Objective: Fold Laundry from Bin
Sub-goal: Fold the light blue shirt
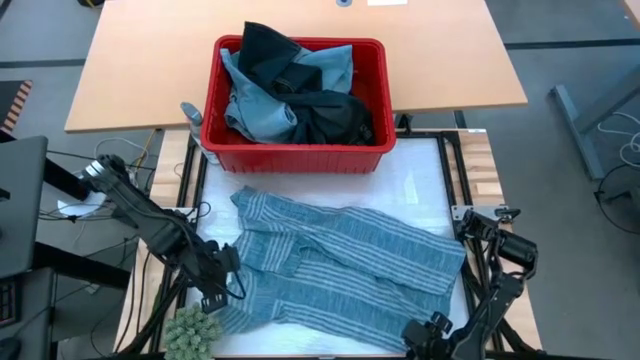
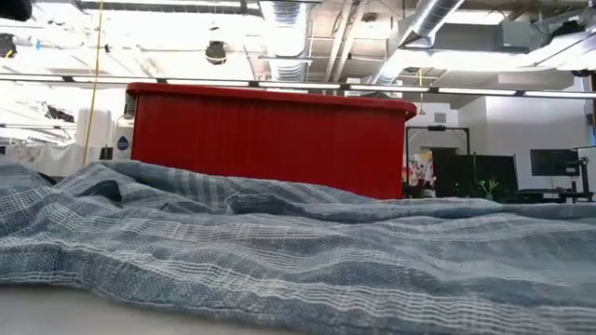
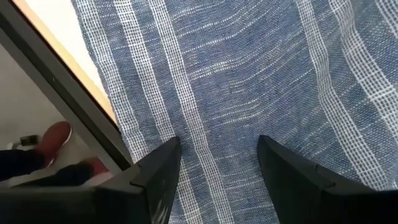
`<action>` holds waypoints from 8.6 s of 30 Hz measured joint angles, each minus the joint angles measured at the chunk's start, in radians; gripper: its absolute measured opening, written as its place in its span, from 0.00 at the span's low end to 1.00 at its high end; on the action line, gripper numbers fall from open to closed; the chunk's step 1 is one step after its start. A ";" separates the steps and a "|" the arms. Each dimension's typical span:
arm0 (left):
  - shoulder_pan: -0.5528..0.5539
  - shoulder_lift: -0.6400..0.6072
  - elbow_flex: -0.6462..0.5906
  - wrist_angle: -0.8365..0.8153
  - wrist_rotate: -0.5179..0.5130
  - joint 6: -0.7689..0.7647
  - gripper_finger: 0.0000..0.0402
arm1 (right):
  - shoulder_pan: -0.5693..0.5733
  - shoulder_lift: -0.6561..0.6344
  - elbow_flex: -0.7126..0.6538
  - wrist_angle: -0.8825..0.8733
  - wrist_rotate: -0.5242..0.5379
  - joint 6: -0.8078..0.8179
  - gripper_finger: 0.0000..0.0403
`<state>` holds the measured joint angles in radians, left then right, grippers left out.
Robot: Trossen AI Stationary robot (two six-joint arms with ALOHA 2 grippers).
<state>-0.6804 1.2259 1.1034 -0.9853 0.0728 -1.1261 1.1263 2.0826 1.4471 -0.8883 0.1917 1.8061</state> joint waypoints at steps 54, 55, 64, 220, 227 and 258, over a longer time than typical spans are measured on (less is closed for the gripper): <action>0.504 0.440 -0.112 -0.067 -0.321 0.711 0.00 | -0.006 -0.057 0.189 -0.496 0.192 0.064 0.60; 0.501 0.435 -0.110 -0.066 -0.322 0.701 0.00 | -0.012 -0.079 0.190 -0.529 0.209 0.075 0.59; 0.486 0.385 -0.112 -0.073 -0.268 0.538 0.00 | -0.165 -0.271 0.031 -0.635 0.308 0.220 0.51; 0.238 0.156 -0.047 0.309 -0.309 0.637 0.40 | -0.721 -0.650 -0.160 -0.375 0.414 -0.880 0.58; 0.197 0.247 -0.046 0.430 -0.238 0.893 0.49 | -0.608 -0.604 -0.160 -0.412 0.415 -0.726 0.58; 0.249 0.527 -0.045 0.345 -0.265 0.814 0.18 | -0.401 -0.568 -0.160 -0.364 0.408 -0.503 0.58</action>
<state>-0.4314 1.7531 1.0580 -0.6407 -0.1918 -0.3118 0.7252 1.5146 1.2873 -1.2527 0.5996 1.3033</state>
